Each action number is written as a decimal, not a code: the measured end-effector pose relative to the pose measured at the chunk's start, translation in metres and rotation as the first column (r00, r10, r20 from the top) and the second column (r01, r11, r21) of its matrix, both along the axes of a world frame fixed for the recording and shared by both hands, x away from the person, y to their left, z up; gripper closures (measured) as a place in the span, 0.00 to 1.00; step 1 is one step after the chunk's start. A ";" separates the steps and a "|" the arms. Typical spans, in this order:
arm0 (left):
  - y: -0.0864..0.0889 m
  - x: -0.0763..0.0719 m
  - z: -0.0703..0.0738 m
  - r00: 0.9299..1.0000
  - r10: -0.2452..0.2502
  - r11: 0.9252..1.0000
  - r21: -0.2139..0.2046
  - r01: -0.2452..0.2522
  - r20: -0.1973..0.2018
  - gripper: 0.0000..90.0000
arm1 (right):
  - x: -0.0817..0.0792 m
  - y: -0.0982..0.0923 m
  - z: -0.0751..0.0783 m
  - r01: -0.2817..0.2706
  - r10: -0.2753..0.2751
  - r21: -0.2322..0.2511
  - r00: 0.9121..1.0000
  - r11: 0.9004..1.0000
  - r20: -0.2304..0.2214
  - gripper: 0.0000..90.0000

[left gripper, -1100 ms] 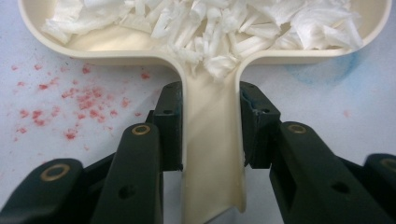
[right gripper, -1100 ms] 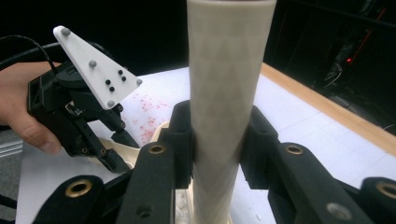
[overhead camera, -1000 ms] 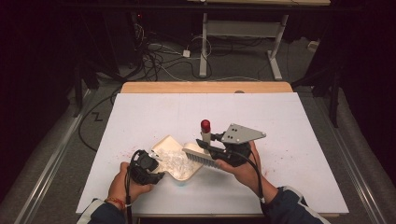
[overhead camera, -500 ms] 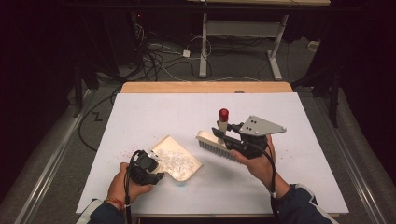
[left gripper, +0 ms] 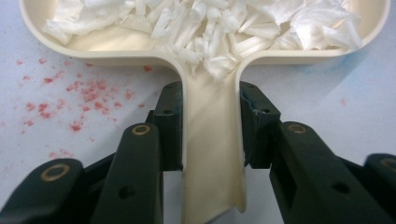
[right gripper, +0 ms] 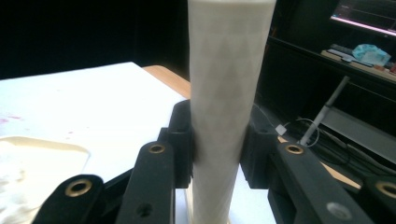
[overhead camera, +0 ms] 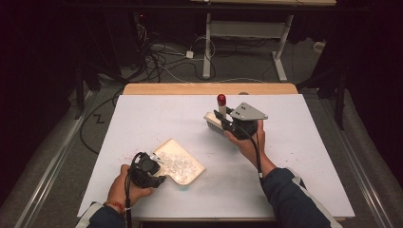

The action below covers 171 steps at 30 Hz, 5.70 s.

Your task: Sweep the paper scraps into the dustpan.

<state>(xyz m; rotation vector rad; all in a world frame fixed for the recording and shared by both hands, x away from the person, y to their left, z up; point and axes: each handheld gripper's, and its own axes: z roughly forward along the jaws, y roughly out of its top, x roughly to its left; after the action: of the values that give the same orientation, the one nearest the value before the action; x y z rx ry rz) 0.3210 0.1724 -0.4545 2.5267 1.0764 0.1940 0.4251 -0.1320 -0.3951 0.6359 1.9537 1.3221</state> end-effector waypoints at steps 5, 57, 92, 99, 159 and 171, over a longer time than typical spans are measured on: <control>0.001 0.000 0.000 1.000 -0.003 1.000 0.002 0.003 0.000 0.71 | 0.014 0.005 -0.007 0.024 -0.024 0.018 1.000 1.000 0.009 0.78; -0.003 0.001 -0.003 1.000 -0.011 1.000 0.019 0.011 -0.006 0.71 | -0.083 0.009 0.026 -0.174 0.175 0.110 0.985 0.979 0.005 0.78; -0.003 -0.001 -0.003 1.000 -0.013 1.000 0.023 0.013 -0.005 0.71 | -0.106 0.002 0.024 -0.251 0.256 0.060 0.961 0.966 -0.101 0.78; -0.003 -0.001 -0.003 1.000 -0.014 1.000 0.024 0.014 -0.006 0.71 | -0.103 0.010 0.011 -0.245 0.239 -0.034 0.963 0.969 -0.124 0.78; -0.002 -0.002 -0.003 1.000 -0.009 1.000 0.022 0.009 -0.007 0.71 | -0.092 0.056 0.026 -0.373 0.367 -0.030 0.923 0.927 -0.116 0.78; -0.002 -0.002 -0.003 1.000 -0.011 1.000 0.022 0.012 -0.010 0.71 | -0.054 0.038 0.036 -0.229 0.229 0.010 0.970 0.973 -0.079 0.78</control>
<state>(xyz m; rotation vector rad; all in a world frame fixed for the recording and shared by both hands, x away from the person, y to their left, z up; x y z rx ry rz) 0.3192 0.1705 -0.4579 2.5556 1.0689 0.1919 0.3707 -0.0943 -0.3591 0.4804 2.1422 1.4551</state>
